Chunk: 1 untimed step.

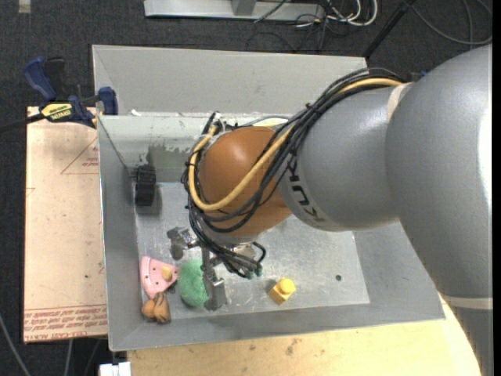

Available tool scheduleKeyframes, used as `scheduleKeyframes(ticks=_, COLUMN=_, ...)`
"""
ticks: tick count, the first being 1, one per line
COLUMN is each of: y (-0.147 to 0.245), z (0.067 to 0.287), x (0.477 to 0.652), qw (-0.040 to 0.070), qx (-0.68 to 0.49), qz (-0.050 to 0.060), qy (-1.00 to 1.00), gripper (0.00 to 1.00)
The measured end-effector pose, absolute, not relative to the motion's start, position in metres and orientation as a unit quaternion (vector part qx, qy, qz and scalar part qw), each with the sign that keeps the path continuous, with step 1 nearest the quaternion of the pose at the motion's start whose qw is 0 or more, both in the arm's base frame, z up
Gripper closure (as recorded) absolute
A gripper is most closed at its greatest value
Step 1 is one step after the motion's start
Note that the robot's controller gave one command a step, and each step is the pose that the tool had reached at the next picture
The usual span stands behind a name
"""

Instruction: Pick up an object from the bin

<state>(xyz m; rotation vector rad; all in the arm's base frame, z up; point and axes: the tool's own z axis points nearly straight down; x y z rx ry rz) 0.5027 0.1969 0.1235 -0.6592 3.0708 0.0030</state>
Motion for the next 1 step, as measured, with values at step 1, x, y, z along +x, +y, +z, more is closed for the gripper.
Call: scheduleKeyframes(ticks=1, y=0.2139, z=0.077, x=0.5201, qw=0.003, qx=-0.363, qz=0.0, qy=0.932, gripper=1.0)
